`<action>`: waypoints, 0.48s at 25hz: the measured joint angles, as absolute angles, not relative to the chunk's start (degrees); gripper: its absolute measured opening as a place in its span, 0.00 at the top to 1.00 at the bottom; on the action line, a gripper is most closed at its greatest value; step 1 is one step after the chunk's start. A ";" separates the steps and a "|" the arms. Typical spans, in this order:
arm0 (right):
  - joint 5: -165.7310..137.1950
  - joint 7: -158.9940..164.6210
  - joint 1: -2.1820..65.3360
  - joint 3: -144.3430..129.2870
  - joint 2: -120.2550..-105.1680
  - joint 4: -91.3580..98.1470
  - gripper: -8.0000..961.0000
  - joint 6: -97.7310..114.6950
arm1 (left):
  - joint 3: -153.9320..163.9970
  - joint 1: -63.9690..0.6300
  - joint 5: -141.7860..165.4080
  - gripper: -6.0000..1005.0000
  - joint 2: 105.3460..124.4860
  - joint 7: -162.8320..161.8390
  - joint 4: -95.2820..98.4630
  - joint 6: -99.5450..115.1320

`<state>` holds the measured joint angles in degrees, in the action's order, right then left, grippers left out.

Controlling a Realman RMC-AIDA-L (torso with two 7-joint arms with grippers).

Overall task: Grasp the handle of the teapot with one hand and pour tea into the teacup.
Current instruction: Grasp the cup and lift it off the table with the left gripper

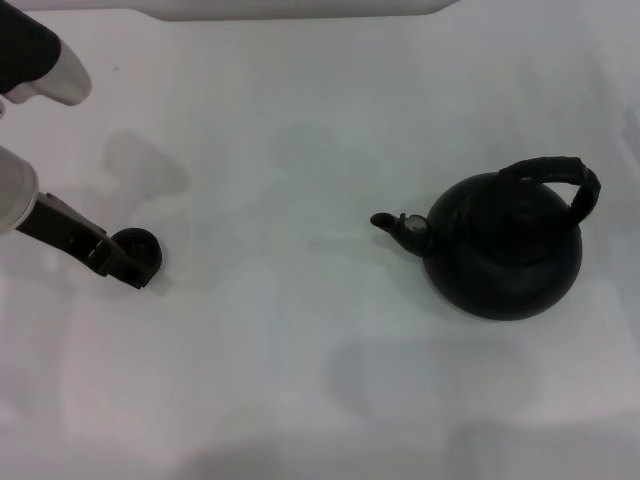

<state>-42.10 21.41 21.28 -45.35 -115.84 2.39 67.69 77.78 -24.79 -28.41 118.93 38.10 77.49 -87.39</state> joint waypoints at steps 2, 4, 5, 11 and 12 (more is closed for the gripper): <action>-42.10 21.42 21.31 -45.35 -115.84 2.38 0.12 67.69 | 77.78 -24.77 -28.20 0.13 118.89 38.12 77.23 -87.10; -42.10 21.41 21.35 -45.35 -115.84 2.37 0.12 67.66 | 77.79 -24.68 -28.12 0.14 118.89 38.29 77.02 -86.70; -42.10 21.42 21.38 -45.35 -115.84 2.37 0.12 67.64 | 77.88 -24.59 -28.12 0.14 118.91 38.36 76.96 -86.45; -42.10 21.49 21.45 -45.35 -115.84 2.37 0.12 67.60 | 78.44 -24.54 -28.12 0.16 118.93 38.40 75.29 -85.30; -42.10 21.50 21.45 -45.36 -115.84 2.37 0.12 67.60 | 78.46 -24.62 -28.13 0.17 118.93 38.42 74.81 -84.97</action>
<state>-42.10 21.50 21.45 -45.36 -115.84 2.37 67.60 78.46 -24.62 -28.13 118.93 38.42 74.81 -84.97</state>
